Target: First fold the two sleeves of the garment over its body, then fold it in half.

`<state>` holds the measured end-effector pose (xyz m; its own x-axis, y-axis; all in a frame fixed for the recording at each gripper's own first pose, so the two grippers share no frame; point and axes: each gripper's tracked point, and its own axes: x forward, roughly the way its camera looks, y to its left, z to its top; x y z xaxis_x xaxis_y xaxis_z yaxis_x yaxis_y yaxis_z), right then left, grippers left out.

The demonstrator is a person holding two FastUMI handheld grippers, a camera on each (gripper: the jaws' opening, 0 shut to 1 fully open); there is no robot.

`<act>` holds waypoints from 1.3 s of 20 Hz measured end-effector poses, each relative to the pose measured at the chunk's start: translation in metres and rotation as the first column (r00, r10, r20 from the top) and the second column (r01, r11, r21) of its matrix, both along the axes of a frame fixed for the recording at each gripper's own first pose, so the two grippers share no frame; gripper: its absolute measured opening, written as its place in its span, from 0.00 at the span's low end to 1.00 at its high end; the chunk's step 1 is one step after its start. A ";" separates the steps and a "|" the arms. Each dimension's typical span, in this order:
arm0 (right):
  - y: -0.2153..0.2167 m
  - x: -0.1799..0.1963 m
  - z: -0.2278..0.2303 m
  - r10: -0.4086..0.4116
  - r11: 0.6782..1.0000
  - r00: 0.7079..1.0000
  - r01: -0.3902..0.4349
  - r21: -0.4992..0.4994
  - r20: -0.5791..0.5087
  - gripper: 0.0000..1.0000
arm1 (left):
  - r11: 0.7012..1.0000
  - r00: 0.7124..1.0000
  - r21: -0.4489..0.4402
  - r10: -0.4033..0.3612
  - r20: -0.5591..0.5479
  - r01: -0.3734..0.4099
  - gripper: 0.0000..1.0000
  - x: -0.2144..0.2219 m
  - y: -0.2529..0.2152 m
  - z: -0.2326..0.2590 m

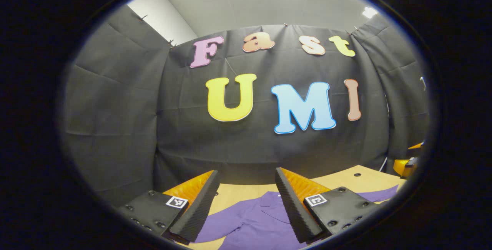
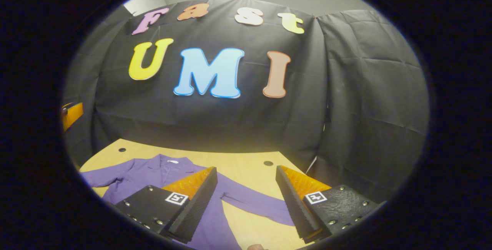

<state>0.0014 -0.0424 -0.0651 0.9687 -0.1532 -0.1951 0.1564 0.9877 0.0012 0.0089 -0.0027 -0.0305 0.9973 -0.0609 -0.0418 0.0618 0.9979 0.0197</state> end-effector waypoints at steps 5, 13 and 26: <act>-0.055 -0.001 -0.048 -0.110 0.994 0.986 0.111 -0.003 -0.121 0.95 | 1.000 0.999 -0.001 0.030 -0.018 -0.030 0.96 -0.003 -0.004 -0.005; -0.116 -0.012 -0.161 -0.215 0.952 0.891 0.282 0.116 -0.400 0.95 | 0.999 0.998 0.017 0.052 -0.047 -0.051 0.95 -0.012 -0.015 -0.014; -0.174 -0.014 -0.275 -0.282 0.853 0.696 0.497 0.160 -0.660 0.95 | 0.985 0.979 0.054 0.166 -0.115 -0.161 0.95 -0.030 0.025 -0.036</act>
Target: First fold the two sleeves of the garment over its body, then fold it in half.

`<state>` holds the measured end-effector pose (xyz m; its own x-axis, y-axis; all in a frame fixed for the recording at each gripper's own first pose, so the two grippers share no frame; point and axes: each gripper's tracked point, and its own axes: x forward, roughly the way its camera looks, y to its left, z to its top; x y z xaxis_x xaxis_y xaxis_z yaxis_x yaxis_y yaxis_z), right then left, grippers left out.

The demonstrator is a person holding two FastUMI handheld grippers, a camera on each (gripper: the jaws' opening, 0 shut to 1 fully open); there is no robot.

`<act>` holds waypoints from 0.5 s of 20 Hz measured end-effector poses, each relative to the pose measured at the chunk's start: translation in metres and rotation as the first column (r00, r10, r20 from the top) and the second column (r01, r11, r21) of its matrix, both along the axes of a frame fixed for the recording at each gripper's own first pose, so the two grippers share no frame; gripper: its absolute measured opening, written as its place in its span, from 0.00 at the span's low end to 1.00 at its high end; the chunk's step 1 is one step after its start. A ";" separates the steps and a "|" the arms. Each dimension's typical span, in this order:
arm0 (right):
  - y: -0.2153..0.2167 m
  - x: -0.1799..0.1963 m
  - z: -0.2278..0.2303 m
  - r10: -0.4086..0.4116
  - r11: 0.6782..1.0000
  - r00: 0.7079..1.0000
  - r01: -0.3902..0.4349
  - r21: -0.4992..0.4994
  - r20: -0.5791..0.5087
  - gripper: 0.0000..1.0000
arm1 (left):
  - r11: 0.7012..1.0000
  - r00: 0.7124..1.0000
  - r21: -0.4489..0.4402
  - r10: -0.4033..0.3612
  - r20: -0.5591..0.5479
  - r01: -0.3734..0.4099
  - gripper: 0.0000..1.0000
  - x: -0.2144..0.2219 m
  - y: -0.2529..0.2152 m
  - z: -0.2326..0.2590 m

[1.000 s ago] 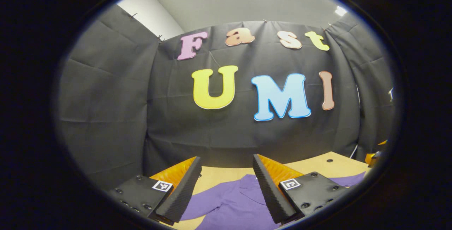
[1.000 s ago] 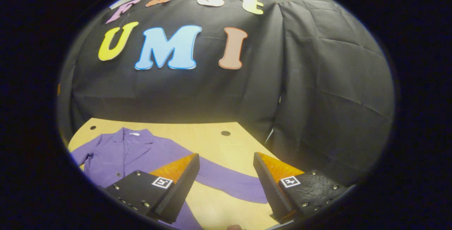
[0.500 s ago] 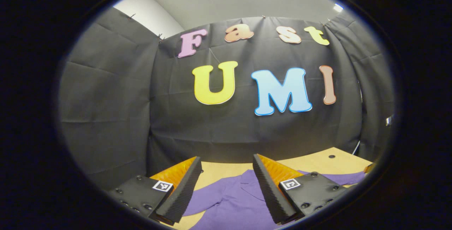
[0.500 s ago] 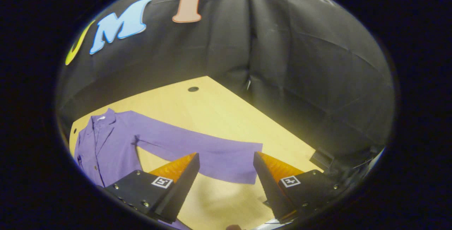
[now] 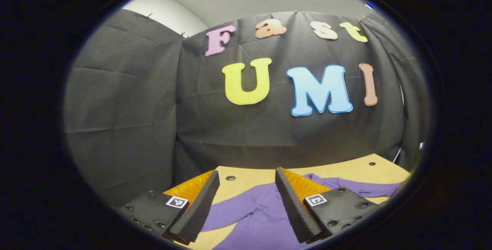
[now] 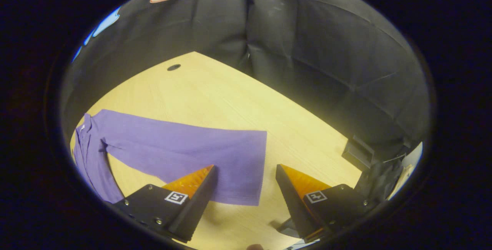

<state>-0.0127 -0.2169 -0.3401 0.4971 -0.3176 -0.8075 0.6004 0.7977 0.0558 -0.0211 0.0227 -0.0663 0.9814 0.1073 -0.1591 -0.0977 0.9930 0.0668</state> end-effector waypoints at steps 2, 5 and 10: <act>0.003 0.003 0.003 -0.007 1.000 1.000 0.006 0.017 0.021 0.95 | 1.000 1.000 0.003 0.007 -0.008 -0.007 0.95 -0.001 0.003 -0.002; 0.005 0.001 0.000 -0.005 1.000 1.000 0.004 0.029 0.030 0.95 | 1.000 1.000 -0.011 0.001 -0.011 -0.001 0.95 0.002 0.001 -0.003; 0.015 0.013 0.000 0.060 0.997 0.998 -0.061 0.044 0.023 0.76 | 0.998 0.999 -0.035 -0.044 -0.011 0.044 0.96 0.010 -0.015 -0.009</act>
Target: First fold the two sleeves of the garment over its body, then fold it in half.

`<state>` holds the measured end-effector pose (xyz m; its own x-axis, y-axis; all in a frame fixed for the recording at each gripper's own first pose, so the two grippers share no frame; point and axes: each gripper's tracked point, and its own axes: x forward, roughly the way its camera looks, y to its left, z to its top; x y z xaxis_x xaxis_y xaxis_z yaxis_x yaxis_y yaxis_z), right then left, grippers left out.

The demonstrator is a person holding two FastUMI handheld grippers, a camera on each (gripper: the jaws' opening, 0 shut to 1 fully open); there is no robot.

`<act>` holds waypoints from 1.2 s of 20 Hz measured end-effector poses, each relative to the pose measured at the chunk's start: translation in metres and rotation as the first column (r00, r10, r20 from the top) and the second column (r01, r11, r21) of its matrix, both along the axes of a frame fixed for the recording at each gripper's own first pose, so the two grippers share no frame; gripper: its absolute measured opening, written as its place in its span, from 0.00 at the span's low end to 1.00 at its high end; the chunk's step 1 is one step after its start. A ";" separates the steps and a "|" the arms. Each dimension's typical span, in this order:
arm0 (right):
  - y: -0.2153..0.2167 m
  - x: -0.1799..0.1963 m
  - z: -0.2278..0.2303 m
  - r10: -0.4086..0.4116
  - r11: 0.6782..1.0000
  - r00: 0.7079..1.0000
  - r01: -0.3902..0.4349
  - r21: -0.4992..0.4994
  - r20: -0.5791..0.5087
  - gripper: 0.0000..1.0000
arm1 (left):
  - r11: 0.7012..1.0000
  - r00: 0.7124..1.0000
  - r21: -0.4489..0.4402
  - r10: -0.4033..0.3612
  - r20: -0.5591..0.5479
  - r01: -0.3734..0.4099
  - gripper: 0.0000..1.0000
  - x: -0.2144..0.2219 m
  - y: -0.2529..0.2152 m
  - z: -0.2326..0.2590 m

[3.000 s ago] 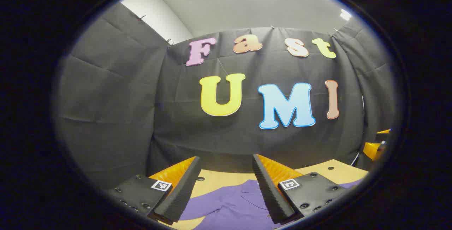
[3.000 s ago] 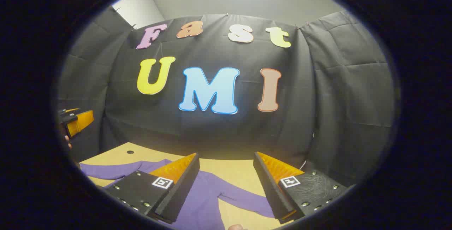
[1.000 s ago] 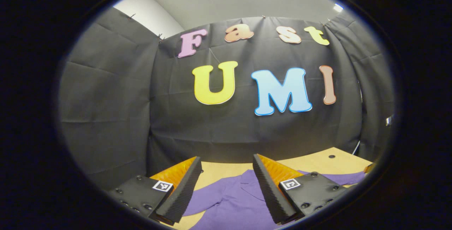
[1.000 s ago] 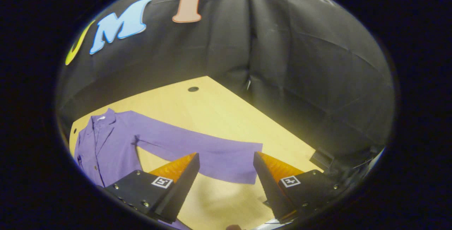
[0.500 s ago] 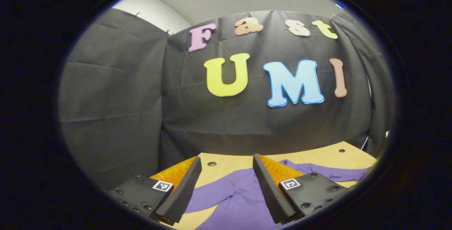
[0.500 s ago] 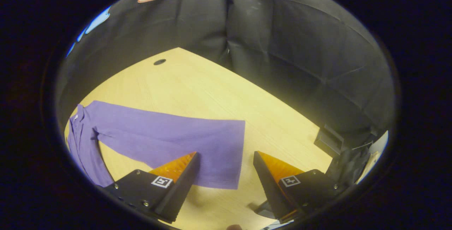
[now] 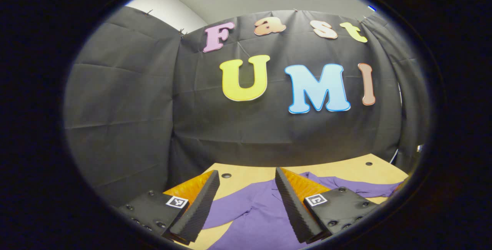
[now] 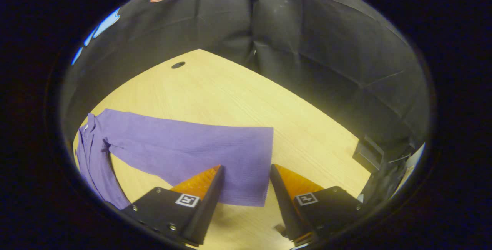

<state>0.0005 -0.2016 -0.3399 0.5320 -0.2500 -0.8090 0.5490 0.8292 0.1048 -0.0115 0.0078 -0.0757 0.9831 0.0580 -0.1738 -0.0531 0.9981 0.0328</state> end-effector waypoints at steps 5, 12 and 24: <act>0.016 0.013 -0.001 0.022 0.999 0.999 -0.022 0.028 0.023 0.25 | 0.999 0.999 -0.004 -0.041 0.015 0.041 0.95 0.002 -0.006 0.003; 0.023 0.014 0.013 -0.048 0.995 0.997 0.042 0.091 0.061 0.01 | 1.000 1.000 -0.005 -0.024 0.019 0.024 0.96 -0.007 0.018 0.004; 0.099 0.081 0.147 0.041 0.986 0.920 -0.101 0.135 0.391 0.01 | 0.999 0.999 -0.036 -0.039 -0.001 0.039 0.96 0.012 0.049 -0.023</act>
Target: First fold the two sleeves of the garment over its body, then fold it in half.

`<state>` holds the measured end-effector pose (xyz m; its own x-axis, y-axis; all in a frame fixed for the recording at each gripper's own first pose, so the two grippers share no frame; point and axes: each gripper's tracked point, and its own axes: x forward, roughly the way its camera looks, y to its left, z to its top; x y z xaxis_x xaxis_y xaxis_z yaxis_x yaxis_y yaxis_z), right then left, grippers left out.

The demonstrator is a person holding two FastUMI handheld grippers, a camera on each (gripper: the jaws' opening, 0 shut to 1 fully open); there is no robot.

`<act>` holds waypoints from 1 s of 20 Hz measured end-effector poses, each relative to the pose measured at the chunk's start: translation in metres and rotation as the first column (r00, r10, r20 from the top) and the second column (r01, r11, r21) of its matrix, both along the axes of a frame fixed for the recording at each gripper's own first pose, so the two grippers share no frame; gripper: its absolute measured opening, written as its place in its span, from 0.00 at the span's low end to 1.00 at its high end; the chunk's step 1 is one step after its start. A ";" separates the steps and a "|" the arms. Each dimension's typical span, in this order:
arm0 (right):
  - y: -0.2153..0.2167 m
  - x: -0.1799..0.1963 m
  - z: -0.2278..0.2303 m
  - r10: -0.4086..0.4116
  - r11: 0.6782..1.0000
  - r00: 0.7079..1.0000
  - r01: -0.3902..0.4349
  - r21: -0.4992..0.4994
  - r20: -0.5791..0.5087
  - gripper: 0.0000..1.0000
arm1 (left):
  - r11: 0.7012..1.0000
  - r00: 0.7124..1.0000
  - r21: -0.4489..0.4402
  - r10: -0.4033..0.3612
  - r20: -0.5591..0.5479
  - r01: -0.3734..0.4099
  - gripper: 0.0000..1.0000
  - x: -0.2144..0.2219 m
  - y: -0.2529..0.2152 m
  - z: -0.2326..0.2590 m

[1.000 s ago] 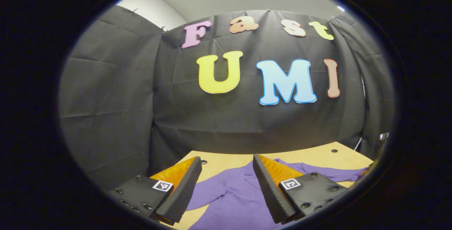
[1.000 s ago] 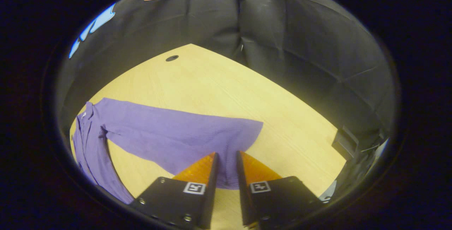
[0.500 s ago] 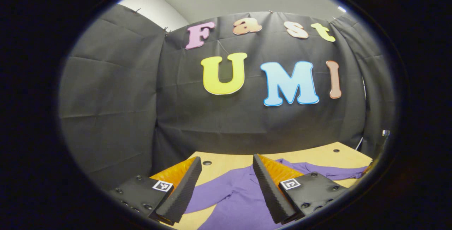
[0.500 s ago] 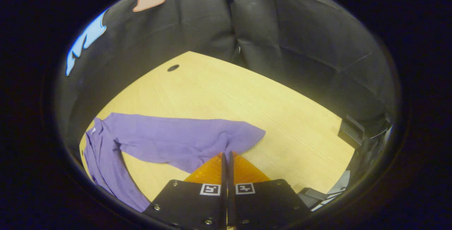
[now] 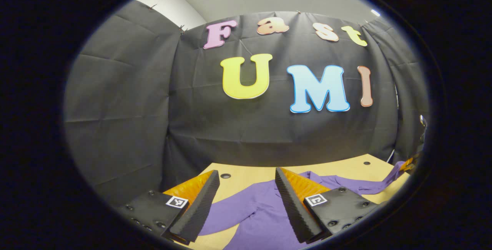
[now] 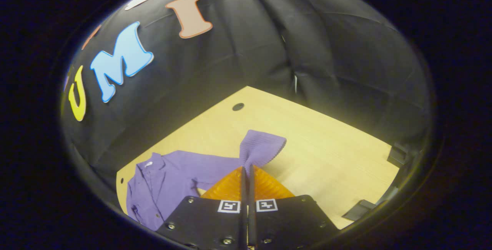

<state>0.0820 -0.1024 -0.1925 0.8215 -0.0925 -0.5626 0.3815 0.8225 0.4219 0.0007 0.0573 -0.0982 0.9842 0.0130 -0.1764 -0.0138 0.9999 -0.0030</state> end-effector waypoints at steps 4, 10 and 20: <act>0.050 0.034 0.047 0.092 0.994 0.992 -0.087 -0.058 0.088 0.01 | 1.000 1.000 -0.004 0.017 -0.014 -0.017 0.95 0.000 0.016 -0.008; 0.148 0.072 0.084 0.300 0.950 0.945 -0.283 -0.135 0.132 0.01 | 0.997 0.995 -0.032 0.070 -0.076 -0.072 0.95 -0.012 0.048 -0.040; 0.305 0.103 0.088 0.578 0.808 0.806 -0.545 -0.222 0.125 0.01 | 0.981 0.977 0.006 0.195 -0.089 -0.195 0.94 -0.053 0.103 -0.046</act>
<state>0.1847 0.2028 -0.1043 0.8419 0.3379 -0.4208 -0.2375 0.9322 0.2733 -0.0526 0.1602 -0.1446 0.9432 0.2029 -0.2632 -0.2091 0.9779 0.0043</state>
